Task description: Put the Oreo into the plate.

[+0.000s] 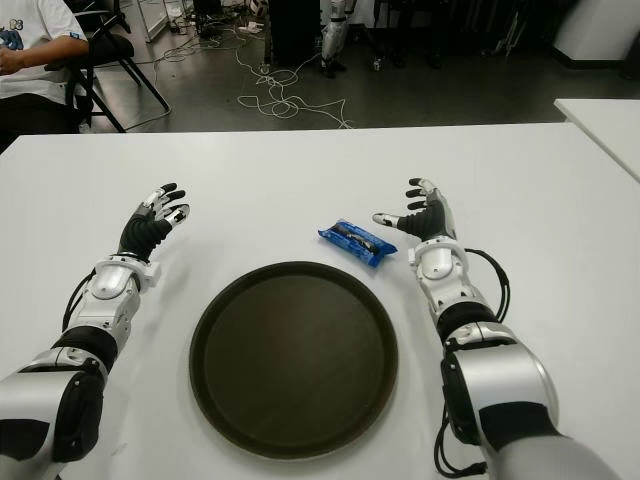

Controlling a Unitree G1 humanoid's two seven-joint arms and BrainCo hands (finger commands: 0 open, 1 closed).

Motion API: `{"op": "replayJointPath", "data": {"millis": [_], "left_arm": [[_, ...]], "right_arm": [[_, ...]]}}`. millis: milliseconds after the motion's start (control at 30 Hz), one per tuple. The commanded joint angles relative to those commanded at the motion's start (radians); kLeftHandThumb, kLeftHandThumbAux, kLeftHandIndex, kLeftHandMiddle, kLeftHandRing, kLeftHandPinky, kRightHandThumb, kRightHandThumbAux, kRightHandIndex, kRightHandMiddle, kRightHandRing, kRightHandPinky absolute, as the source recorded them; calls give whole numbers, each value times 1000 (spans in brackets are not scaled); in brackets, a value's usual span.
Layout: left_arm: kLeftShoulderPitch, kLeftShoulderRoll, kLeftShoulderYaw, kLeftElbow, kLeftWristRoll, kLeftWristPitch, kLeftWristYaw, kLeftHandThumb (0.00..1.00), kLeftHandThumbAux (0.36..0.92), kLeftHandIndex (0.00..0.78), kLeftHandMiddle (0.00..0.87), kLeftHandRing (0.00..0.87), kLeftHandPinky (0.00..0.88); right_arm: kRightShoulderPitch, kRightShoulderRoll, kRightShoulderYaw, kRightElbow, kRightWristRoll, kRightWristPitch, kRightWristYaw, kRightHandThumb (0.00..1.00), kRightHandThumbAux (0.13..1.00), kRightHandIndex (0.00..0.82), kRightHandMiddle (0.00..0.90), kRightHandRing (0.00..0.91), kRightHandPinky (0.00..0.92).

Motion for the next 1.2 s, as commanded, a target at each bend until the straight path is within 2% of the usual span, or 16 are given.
{"op": "replayJointPath", "data": {"millis": [333,567,700,800,967,1033,1100,1200], "left_arm": [[-1,-2,-2,1,2,3,5,118,637,69,146,139,126],[-1,-3,-1,2,0,3,1,123,640,68,148,138,124],[0,-4,-1,2,0,2,0,121,642,67,148,138,124],[-1,-5,-1,2,-2,5,-4,124,654,69,151,140,127],[-1,-7,-4,2,1,8,-3,117,649,73,157,145,131],[-1,-7,-6,2,3,7,0,113,646,74,158,146,133],[0,-8,-12,1,9,2,8,110,634,73,157,146,132],[1,-7,-15,0,12,-2,9,106,620,72,154,144,128]], "right_arm": [[2,-3,-1,-4,1,-11,-8,0,819,202,287,301,314],[-5,-23,15,-31,-21,-75,-57,0,832,210,289,303,319],[-8,-28,18,-33,-22,-86,-62,0,833,211,288,301,318],[-9,-44,38,-82,-49,-135,-105,0,834,213,286,300,315],[24,-85,103,-193,-146,-223,-203,0,833,215,268,278,278],[27,-95,118,-213,-169,-233,-226,0,828,214,263,272,269],[44,-120,140,-290,-213,-231,-247,0,809,201,249,263,270],[61,-149,157,-374,-252,-201,-242,0,789,180,228,251,266]]}}
